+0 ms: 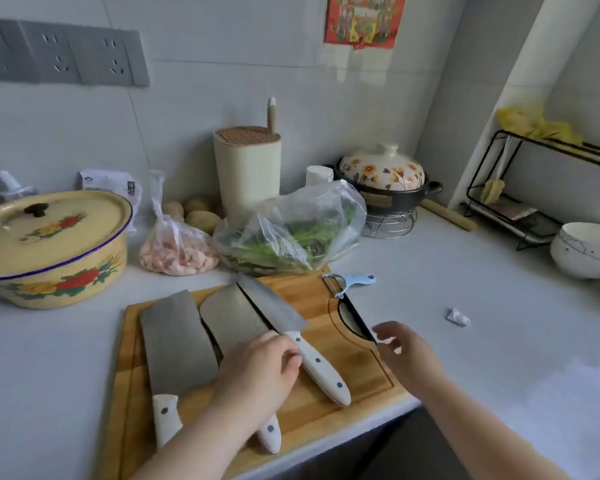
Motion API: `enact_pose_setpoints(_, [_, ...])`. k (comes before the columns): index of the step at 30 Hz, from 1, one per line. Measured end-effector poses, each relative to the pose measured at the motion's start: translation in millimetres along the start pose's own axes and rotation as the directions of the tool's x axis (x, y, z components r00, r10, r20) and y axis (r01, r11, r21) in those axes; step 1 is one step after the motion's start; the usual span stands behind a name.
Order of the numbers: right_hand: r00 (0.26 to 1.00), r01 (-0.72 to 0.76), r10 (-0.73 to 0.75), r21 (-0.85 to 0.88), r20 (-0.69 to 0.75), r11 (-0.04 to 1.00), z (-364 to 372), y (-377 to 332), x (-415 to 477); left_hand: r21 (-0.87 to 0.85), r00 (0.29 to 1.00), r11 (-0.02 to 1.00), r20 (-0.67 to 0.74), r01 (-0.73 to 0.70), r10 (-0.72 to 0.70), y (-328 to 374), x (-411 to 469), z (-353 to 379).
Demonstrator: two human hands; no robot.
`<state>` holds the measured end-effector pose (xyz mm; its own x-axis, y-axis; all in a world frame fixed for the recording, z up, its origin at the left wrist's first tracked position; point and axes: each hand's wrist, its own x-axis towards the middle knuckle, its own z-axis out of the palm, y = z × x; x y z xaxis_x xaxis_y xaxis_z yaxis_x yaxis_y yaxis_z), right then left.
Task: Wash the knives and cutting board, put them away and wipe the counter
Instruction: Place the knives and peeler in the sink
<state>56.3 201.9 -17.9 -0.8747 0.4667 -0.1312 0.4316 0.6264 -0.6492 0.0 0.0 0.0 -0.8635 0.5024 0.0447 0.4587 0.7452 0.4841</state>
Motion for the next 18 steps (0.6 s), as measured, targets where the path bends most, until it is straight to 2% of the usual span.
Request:
enact_pose_setpoints(3, [1.0,-0.016,0.014,-0.131,-0.018,0.991,4,-7,43,0.152,0.977,0.983,0.174,0.099,-0.125,-1,34,15])
enact_pose_setpoints(7, [0.996,0.01,0.025,-0.38,0.088,0.925,7,-14,86,0.261,0.899,0.955,0.371,0.142,-0.235,0,54,32])
enact_pose_setpoints(11, [0.987,0.058,0.034,-0.548,0.157,0.835,10,-19,121,0.265,0.858,0.938,0.404,0.221,-0.317,-5,64,38])
enact_pose_setpoints(18, [0.988,0.114,-0.021,-0.639,0.151,0.761,17,-15,160,0.162,0.802,0.907,0.424,0.389,-0.42,0,67,44])
